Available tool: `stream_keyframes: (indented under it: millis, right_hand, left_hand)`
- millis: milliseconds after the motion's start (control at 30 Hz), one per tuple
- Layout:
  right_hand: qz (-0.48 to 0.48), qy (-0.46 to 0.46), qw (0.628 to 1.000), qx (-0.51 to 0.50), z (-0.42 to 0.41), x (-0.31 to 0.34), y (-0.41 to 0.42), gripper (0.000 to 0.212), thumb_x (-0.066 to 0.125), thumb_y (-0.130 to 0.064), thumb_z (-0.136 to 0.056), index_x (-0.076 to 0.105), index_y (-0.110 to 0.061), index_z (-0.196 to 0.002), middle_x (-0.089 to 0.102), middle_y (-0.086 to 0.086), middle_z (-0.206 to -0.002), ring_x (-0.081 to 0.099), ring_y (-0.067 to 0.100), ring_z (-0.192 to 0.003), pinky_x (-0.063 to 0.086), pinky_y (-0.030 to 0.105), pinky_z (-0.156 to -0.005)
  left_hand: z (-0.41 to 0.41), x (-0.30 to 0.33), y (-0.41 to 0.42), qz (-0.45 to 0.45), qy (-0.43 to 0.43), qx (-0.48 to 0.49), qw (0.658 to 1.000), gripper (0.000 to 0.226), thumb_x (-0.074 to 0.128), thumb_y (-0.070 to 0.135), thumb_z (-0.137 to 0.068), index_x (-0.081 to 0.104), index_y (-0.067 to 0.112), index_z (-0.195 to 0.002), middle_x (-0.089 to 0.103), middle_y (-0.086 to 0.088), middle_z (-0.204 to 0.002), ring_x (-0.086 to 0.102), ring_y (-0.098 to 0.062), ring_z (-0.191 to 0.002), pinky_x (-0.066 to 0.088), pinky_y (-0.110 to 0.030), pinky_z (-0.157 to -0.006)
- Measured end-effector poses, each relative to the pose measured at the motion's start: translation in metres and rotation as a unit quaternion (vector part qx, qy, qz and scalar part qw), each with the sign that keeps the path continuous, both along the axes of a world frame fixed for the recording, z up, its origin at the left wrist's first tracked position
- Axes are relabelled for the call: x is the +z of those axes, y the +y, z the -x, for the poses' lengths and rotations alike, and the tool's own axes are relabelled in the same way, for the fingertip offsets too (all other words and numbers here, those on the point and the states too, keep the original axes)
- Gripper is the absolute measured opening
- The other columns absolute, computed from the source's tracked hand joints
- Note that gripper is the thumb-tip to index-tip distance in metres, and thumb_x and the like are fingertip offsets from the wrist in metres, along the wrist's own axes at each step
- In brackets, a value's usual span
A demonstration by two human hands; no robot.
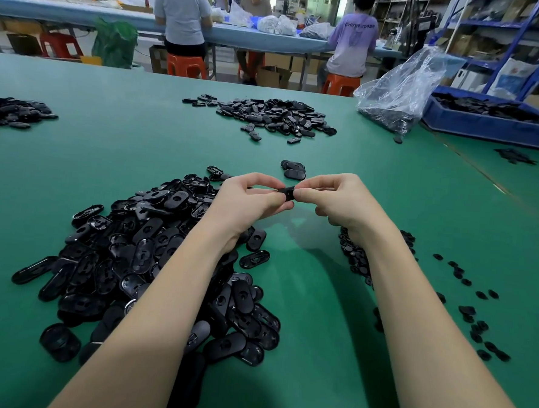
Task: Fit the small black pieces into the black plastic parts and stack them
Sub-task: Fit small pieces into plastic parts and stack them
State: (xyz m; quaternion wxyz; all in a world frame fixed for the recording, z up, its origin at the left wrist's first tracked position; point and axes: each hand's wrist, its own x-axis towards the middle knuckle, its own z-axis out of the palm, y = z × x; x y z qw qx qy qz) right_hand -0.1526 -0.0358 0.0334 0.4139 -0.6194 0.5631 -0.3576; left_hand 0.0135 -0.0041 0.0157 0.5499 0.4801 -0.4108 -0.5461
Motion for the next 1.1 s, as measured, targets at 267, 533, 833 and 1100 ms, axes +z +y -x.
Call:
stream_keyframes:
  millis: [267,533,833,1100]
  right_hand:
    - [-0.053,-0.029,0.998,-0.018,-0.001,-0.003,0.000,0.003,0.082,-0.024,-0.080,0.079,-0.023,-0.080,0.058,-0.010,-0.058,0.041,0.011,-0.061,0.025,0.015,-0.038]
    - [-0.083,-0.028,0.996,-0.024,0.003,-0.007,-0.001,0.020,0.088,-0.035,-0.075,0.077,-0.027,-0.089,0.067,-0.005,-0.077,0.041,0.011,-0.058,0.024,0.018,-0.039]
    - [-0.187,-0.146,0.971,0.043,0.010,-0.016,-0.006,0.017,0.080,-0.028,-0.084,0.073,-0.022,-0.098,0.070,-0.013,-0.072,0.034,0.002,-0.045,0.020,0.013,-0.037]
    - [-0.120,-0.080,0.990,0.015,0.009,-0.009,-0.003,0.020,0.079,-0.036,-0.086,0.075,-0.024,-0.102,0.079,-0.008,-0.091,0.044,0.005,-0.052,0.031,0.014,-0.042]
  left_hand:
    - [-0.002,-0.002,0.000,0.007,-0.036,-0.007,0.999,0.018,0.066,-0.009,-0.085,0.069,0.004,-0.097,0.077,-0.017,-0.092,0.076,-0.029,-0.091,0.059,-0.028,-0.089]
    - [-0.004,0.000,0.001,-0.009,-0.032,-0.009,0.999,0.013,0.066,-0.008,-0.089,0.067,0.002,-0.097,0.075,-0.021,-0.097,0.076,-0.030,-0.087,0.060,-0.027,-0.084]
    - [-0.005,0.006,0.003,-0.033,0.049,-0.043,0.997,0.010,0.063,-0.008,-0.091,0.067,-0.003,-0.098,0.076,-0.018,-0.094,0.076,-0.025,-0.084,0.058,-0.019,-0.071]
    - [-0.003,0.004,0.001,-0.045,0.072,-0.029,0.996,0.010,0.061,-0.010,-0.092,0.066,-0.006,-0.100,0.075,-0.022,-0.095,0.076,-0.025,-0.084,0.059,-0.019,-0.071]
